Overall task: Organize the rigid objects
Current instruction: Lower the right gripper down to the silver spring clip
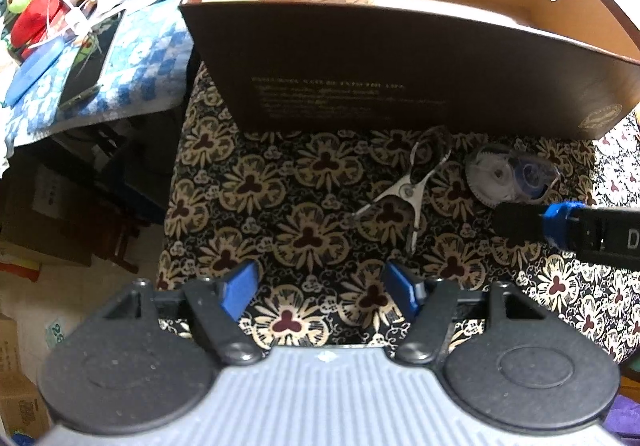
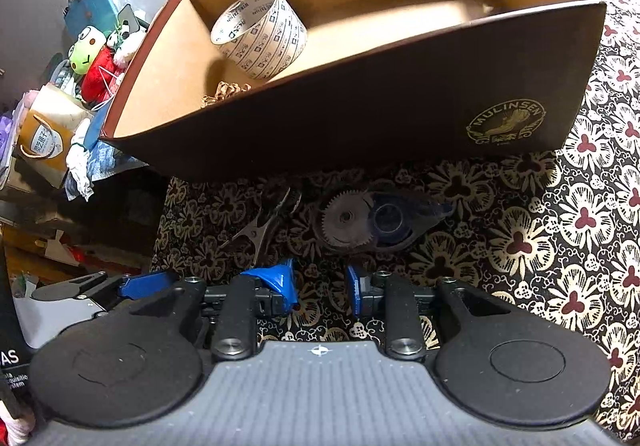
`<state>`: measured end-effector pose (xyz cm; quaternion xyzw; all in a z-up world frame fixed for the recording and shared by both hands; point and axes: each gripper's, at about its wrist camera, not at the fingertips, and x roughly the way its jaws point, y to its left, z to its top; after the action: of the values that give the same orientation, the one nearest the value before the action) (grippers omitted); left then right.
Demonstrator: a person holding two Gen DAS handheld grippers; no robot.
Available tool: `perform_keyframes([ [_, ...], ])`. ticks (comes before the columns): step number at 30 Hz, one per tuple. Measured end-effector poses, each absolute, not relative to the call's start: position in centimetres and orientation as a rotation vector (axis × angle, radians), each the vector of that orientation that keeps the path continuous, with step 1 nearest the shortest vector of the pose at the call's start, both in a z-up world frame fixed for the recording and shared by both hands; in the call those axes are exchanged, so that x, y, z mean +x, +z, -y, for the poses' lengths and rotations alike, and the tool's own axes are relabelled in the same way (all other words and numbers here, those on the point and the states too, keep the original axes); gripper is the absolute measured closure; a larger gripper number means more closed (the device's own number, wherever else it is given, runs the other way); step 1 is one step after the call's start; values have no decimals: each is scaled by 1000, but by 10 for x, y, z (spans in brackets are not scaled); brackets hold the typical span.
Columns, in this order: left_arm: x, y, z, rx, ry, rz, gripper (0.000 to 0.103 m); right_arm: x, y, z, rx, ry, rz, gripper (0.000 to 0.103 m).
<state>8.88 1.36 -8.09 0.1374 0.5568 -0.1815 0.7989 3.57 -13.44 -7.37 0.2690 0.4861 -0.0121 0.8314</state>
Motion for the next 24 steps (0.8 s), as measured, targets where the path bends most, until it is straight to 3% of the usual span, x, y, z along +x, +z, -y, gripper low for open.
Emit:
perform_keyframes([
  [24,78,-80,-12,248,-524,-1149,35,22,-89,145,684,0,-1025,92],
])
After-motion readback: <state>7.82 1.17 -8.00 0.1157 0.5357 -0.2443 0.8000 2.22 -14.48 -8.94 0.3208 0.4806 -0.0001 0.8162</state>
